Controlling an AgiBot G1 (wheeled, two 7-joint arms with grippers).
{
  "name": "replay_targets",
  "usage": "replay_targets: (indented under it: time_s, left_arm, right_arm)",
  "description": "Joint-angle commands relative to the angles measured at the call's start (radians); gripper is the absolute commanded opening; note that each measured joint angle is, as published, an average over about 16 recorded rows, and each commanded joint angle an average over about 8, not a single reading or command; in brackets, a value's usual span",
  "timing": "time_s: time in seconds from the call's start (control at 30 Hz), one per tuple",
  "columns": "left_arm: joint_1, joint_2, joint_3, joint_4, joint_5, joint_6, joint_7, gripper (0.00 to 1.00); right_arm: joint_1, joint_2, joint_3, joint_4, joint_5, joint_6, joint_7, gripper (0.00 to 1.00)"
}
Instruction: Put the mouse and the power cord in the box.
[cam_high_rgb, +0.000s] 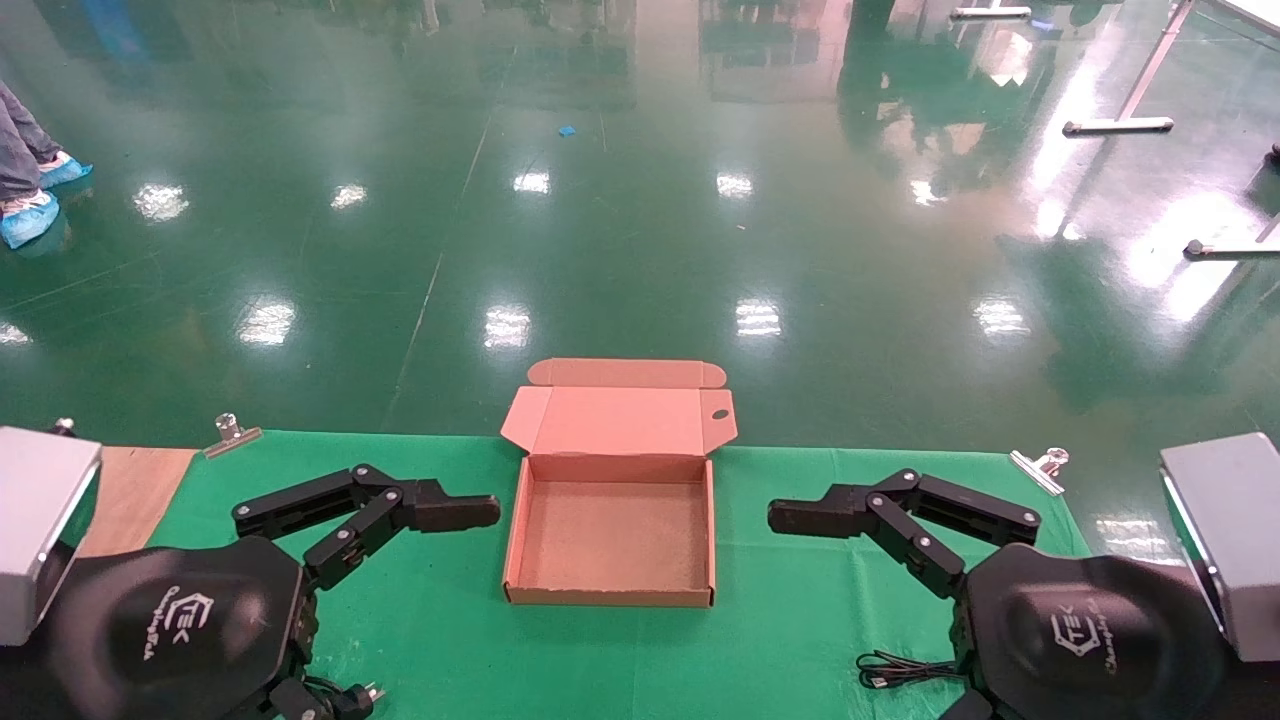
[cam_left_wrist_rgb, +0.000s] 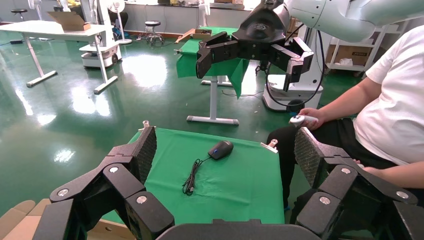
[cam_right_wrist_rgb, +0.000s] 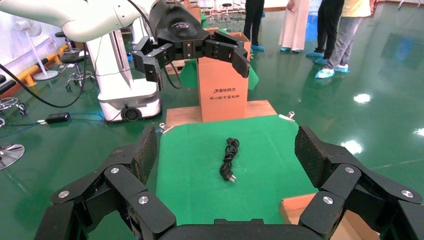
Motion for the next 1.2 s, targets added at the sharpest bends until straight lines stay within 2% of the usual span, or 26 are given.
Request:
replay_targets:
  time_s: [0.03,0.83,1.0,1.2]
  left_arm:
    - [0.000,0.000,0.000,0.000,0.000,0.000,0.000,1.00]
    - [0.000,0.000,0.012,-0.005,0.020,0.012,0.002,1.00]
    - [-0.012,-0.001,0.046,0.019,0.090,0.037,0.023,1.00]
    - [-0.052,0.001,0.105,0.100,0.232,0.058,0.075,1.00]
  right_arm:
    - [0.000,0.000,0.000,0.000,0.000,0.000,0.000,1.00]
    - [-0.006,0.004,0.001,-0.001,-0.010,-0.001,-0.013,1.00]
    - [-0.007,0.022,-0.019,0.001,-0.089,-0.005,-0.054,1.00]
    - [0.031,0.032,-0.082,0.011,-0.280,-0.005,-0.088,1.00]
